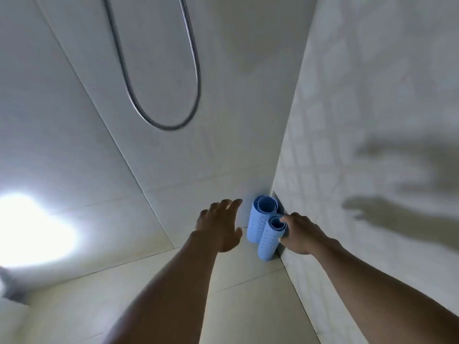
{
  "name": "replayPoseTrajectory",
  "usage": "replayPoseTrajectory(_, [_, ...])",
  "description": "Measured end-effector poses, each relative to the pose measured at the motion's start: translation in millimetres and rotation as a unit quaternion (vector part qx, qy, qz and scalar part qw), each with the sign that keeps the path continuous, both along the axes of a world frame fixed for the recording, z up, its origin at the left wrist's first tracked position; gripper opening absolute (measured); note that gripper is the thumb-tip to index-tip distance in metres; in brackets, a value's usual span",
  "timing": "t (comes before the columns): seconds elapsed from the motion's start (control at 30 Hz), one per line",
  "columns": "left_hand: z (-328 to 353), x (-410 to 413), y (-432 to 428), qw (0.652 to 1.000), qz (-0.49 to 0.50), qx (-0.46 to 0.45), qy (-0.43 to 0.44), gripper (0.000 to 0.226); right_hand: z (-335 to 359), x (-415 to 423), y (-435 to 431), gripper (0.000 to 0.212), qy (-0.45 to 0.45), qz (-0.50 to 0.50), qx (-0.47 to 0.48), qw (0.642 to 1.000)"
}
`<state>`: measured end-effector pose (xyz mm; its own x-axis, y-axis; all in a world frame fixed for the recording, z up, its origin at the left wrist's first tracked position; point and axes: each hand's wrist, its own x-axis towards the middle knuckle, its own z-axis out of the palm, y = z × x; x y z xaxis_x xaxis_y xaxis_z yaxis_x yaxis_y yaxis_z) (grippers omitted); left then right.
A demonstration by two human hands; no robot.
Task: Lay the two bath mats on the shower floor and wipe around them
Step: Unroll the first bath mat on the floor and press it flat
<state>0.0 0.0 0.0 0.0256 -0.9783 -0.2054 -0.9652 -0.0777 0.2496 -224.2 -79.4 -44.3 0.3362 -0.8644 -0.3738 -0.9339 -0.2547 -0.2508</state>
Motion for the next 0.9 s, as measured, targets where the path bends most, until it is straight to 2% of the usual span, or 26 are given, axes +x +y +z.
replayPoseTrajectory(0.13, [-135, -24, -41, 1.000, -0.022, 0.018, 0.003, 0.078, -121, -8, -35, 0.054, 0.021, 0.005, -0.022, 1.000])
replayPoseTrajectory(0.33, [-315, -54, -108, 0.998, -0.053, -0.032, 0.001, 0.081, -282, -13, -109, 0.063, 0.057, 0.047, -0.149, 0.986])
replayPoseTrajectory(0.4, [-362, -57, -124, 0.997, -0.063, -0.048, -0.001, 0.082, -323, -14, -126, 0.055, 0.079, 0.071, -0.191, 0.976])
replayPoseTrajectory(0.47, [-399, -58, -135, 0.995, -0.066, -0.069, -0.005, 0.083, -355, -18, -138, 0.038, 0.081, 0.081, -0.273, 0.955])
replayPoseTrajectory(0.53, [-427, -58, -138, 0.994, -0.066, -0.090, 0.002, 0.087, -371, -21, -141, 0.022, 0.061, 0.080, -0.354, 0.930])
replayPoseTrajectory(0.6, [-443, -56, -132, 0.993, -0.063, -0.103, 0.007, 0.091, -372, -21, -135, 0.020, 0.046, 0.104, -0.377, 0.919])
replayPoseTrajectory(0.7, [-448, -48, -116, 0.992, -0.055, -0.110, 0.018, 0.099, -359, -14, -115, 0.014, 0.050, 0.159, -0.334, 0.928])
replayPoseTrajectory(0.8, [-436, -26, -103, 0.989, -0.042, -0.138, 0.028, 0.109, -338, 7, -93, 0.009, 0.030, 0.228, -0.338, 0.913])
replayPoseTrajectory(0.9, [-417, 9, -85, 0.986, -0.021, -0.164, 0.026, 0.114, -309, 46, -68, 0.012, 0.014, 0.277, -0.285, 0.918])
